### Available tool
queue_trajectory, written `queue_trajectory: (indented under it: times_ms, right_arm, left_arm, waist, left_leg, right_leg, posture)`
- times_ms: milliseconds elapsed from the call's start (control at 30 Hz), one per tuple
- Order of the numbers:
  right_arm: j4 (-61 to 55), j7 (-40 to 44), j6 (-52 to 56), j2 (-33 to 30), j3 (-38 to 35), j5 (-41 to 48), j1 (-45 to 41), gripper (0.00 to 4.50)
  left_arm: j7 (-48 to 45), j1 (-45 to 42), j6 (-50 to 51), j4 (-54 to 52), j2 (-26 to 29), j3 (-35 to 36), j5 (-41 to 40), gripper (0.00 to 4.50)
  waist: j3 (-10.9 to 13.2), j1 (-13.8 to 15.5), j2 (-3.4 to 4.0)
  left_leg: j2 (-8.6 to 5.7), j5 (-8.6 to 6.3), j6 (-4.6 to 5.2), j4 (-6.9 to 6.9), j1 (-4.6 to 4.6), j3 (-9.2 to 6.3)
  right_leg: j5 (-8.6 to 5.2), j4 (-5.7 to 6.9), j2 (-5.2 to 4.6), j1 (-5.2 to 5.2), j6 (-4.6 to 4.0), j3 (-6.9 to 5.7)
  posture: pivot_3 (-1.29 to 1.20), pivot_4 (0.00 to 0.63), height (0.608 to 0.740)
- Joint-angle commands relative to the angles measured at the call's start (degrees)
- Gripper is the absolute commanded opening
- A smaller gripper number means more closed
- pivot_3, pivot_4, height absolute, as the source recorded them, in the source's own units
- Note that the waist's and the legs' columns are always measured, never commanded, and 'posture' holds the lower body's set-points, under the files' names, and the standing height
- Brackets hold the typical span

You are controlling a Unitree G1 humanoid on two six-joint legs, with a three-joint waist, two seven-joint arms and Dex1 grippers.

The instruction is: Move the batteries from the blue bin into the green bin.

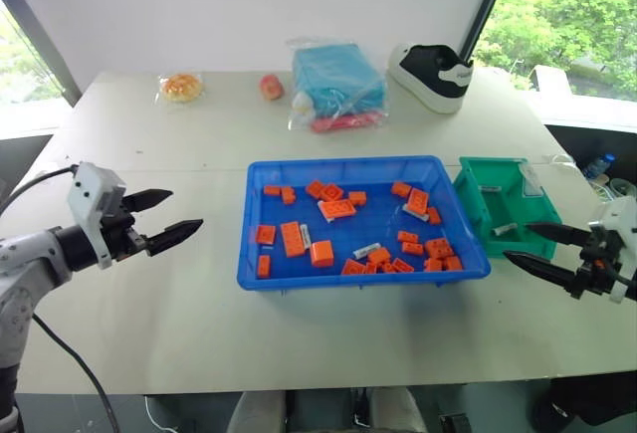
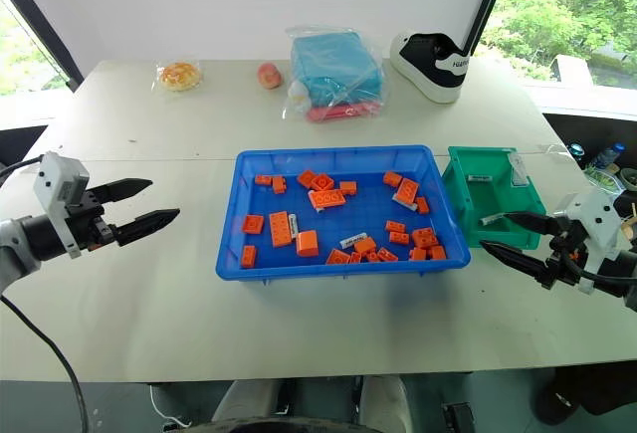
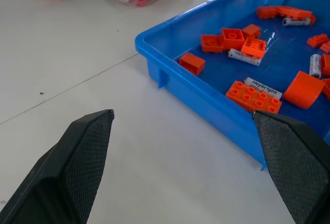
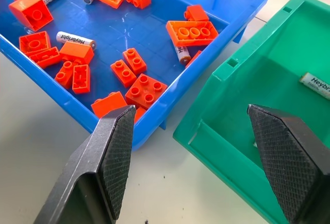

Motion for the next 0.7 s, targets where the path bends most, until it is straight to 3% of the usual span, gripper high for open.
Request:
queue_trajectory:
  times_ms: [33, 333, 400, 533, 700]
  right_arm:
    - [1.00, 0.50, -1.12, -0.45, 0.24, -0.69, -1.59, 3.55]
    - [1.28, 3.24, -0.12, -2.83, 1.93, -0.20, -6.80, 3.55]
    - [-0.04, 4.38, 1.22, -4.61, 5.09, 0.64, -11.48, 3.55]
    - [-2.36, 6.10, 5.57, -4.77, 13.08, 4.10, -24.19, 3.55]
    - [4.06, 10.76, 3.30, 6.62, 35.17, -4.07, -50.65, 3.55]
  left_arm:
    - [0.67, -0.79, -0.52, -2.16, -0.50, 0.09, -0.54, 4.50]
    - [1.36, 1.73, -1.09, -6.93, -2.75, -1.13, -0.52, 4.50]
    - [0.52, 1.15, -0.01, -8.04, -1.93, -1.33, -1.89, 4.50]
    - [-1.14, -0.08, 2.47, -9.51, -0.31, -1.82, -4.42, 4.50]
    - [-4.37, -1.96, 4.11, -10.71, 2.39, -3.01, -6.71, 4.50]
  waist:
    - [-0.01, 0.00, -0.02]
    - [-0.02, 0.05, -0.04]
    - [0.01, -0.02, 0.00]
    - [0.03, -0.11, -0.04]
    - [0.12, -1.44, -0.13]
  left_leg:
    - [0.00, 0.00, 0.00, 0.00, 0.01, 0.01]
    - [0.01, 0.00, 0.01, 0.00, 0.08, 0.07]
    - [0.01, 0.01, 0.00, 0.02, 0.09, 0.07]
    - [0.10, 0.00, 0.00, 0.01, 0.19, 0.20]
    - [0.19, 0.00, 0.00, -0.15, 0.38, 0.60]
  right_leg:
    - [0.00, 0.00, 0.00, 0.00, 0.00, 0.00]
    - [0.01, 0.03, 0.00, 0.05, -0.01, 0.02]
    - [0.01, 0.03, 0.02, 0.05, -0.01, 0.02]
    - [0.01, 0.06, 0.00, 0.01, -0.01, 0.04]
    - [0.00, 0.31, -0.03, 0.03, -0.02, 0.09]
  posture:
    - [0.00, 0.150, 0.725]
    - [0.00, 0.150, 0.725]
    - [0.00, 0.150, 0.725]
    - [0.00, 0.150, 0.725]
    - [0.00, 0.150, 0.725]
